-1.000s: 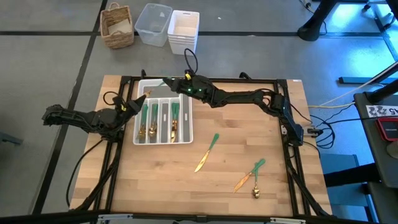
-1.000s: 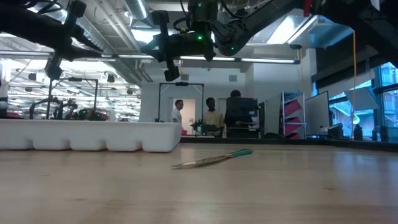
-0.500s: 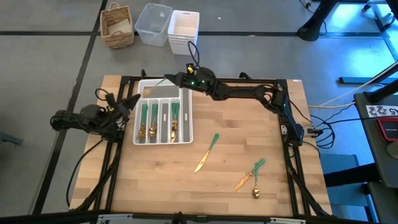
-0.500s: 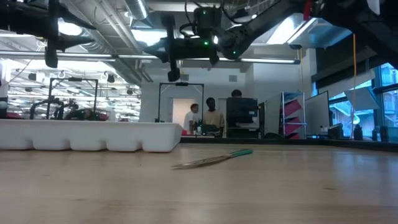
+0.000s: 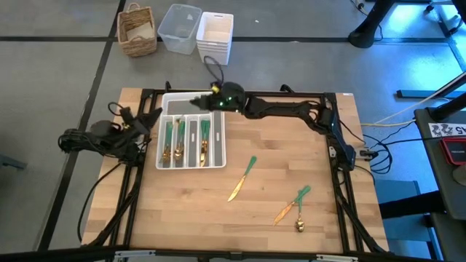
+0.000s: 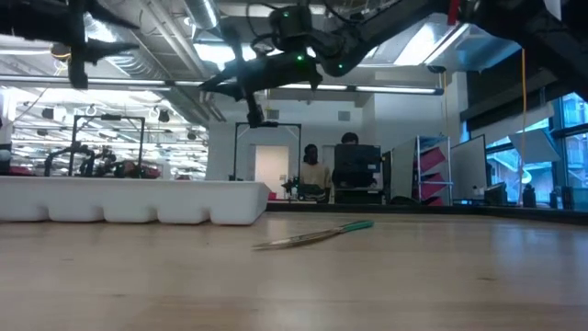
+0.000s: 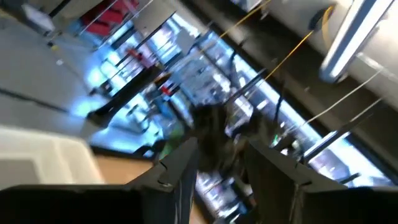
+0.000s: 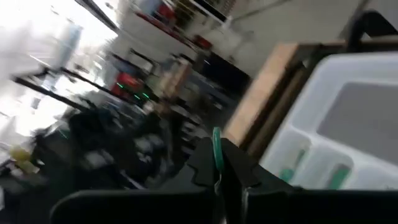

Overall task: Sort silverware
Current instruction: Put the green fork into the white silverware tray

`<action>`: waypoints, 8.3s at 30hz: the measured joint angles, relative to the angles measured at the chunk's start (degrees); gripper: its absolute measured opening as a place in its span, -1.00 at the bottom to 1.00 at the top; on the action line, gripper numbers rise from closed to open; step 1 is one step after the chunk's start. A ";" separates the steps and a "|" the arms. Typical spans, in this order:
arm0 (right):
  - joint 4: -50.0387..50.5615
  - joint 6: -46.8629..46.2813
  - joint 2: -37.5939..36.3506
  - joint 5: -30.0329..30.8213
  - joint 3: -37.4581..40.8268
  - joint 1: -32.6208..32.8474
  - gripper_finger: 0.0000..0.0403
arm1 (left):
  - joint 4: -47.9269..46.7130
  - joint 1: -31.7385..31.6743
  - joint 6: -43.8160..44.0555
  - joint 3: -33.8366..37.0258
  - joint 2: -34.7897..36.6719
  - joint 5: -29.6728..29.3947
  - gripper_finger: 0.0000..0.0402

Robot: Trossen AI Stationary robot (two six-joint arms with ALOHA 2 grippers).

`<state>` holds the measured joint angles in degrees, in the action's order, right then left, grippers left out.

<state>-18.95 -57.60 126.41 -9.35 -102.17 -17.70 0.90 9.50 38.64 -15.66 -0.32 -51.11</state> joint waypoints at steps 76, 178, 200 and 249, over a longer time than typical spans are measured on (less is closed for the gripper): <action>19.08 19.34 24.74 11.36 -31.28 11.30 -0.92 | -44.90 0.02 8.43 -2.53 -4.11 26.58 -0.37; 30.11 32.94 -2.33 -19.81 -31.26 -2.65 -0.53 | -36.41 -4.34 12.43 -2.55 -34.01 28.25 -0.62; 97.91 61.18 -32.98 2.88 -31.28 -5.59 -0.53 | -36.65 -17.07 11.51 -6.95 -40.62 39.86 -0.46; 101.62 62.45 -34.42 4.72 -31.26 -5.59 -0.53 | -43.47 -28.37 -4.36 -22.81 -81.95 39.65 -0.62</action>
<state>82.67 4.84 91.98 -4.63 -133.43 -23.29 -42.57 -18.87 34.28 -38.47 -82.26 -11.46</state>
